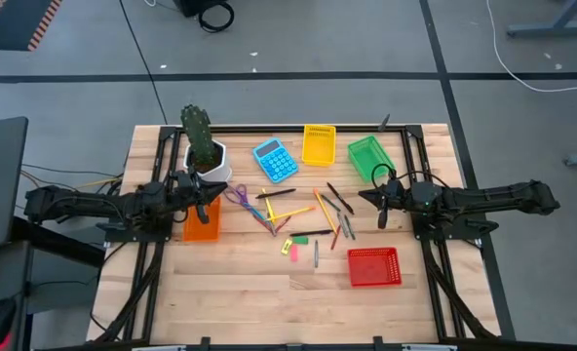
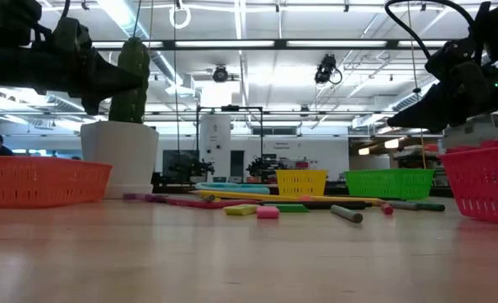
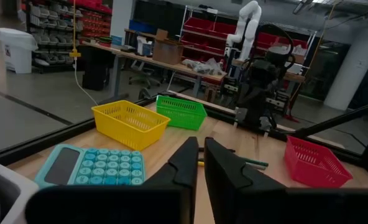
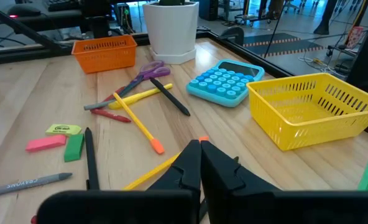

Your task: Sort crayons/erasers/pens/pencils in bins

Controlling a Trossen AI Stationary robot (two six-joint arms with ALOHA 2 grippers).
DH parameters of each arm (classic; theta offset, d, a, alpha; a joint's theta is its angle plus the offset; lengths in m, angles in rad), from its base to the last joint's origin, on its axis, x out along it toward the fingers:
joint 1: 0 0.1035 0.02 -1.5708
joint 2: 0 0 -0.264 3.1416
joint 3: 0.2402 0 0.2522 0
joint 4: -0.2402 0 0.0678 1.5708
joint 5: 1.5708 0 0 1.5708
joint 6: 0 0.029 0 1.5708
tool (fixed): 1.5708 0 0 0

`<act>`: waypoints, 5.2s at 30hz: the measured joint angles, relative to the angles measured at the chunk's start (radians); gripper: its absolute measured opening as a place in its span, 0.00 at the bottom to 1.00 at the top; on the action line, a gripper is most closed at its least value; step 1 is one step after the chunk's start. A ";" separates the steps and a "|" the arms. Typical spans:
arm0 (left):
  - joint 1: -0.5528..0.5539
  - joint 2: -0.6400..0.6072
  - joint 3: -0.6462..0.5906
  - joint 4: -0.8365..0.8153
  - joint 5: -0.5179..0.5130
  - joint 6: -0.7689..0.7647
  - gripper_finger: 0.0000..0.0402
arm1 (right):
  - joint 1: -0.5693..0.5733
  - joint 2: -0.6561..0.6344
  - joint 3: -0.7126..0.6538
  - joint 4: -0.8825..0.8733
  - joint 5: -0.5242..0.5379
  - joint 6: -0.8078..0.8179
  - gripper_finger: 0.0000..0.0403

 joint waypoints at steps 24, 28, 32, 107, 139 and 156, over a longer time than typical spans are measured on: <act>0.000 0.000 0.000 0.000 0.000 0.000 0.06 | 0.000 0.000 0.000 0.000 0.000 0.000 0.03; 0.000 0.000 0.000 0.000 0.000 0.000 0.07 | 0.000 0.000 0.000 0.000 0.000 0.000 0.03; 0.000 0.000 0.000 0.000 0.000 0.000 0.08 | 0.000 0.000 0.000 0.000 0.000 0.000 0.03; 0.045 0.627 1.291 -0.376 0.123 -0.517 0.10 | -0.002 0.028 0.127 0.338 -0.021 0.323 0.03; 0.159 0.690 1.289 -0.786 0.330 -0.144 0.10 | -0.163 1.016 1.375 -0.915 -0.154 0.339 0.03; 0.164 0.705 1.290 -0.844 0.288 -0.053 0.10 | -0.172 1.075 1.379 -1.059 -0.177 0.305 0.07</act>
